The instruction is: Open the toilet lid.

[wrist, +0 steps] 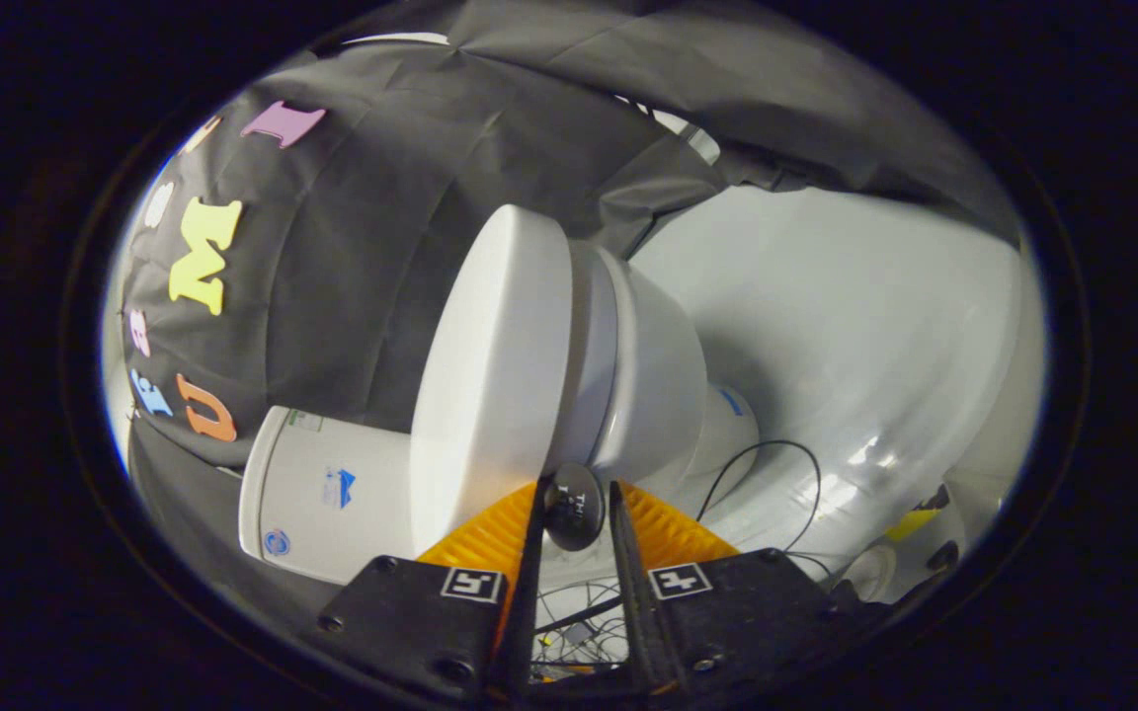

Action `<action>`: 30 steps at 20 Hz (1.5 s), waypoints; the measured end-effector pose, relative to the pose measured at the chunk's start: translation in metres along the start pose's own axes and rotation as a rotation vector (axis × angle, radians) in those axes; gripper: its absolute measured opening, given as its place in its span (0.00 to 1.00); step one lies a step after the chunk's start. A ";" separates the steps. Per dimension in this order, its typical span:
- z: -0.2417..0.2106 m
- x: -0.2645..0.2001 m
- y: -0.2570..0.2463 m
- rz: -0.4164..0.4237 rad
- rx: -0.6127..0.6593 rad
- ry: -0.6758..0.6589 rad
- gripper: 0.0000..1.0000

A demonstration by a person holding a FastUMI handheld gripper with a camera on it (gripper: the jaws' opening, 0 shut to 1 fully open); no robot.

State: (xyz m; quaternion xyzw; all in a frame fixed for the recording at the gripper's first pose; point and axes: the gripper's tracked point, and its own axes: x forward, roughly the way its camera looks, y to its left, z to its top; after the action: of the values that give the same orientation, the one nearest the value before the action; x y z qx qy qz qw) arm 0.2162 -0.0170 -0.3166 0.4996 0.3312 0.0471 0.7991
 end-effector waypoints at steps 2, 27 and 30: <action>0.000 0.000 0.000 0.005 -0.005 0.007 0.31; 0.013 -0.020 0.035 0.066 0.068 0.001 0.08; 0.016 -0.026 0.043 0.063 -0.002 -0.023 0.08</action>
State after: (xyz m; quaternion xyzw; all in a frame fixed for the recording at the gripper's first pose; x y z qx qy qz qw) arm 0.2160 -0.0182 -0.2639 0.5095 0.3063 0.0667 0.8013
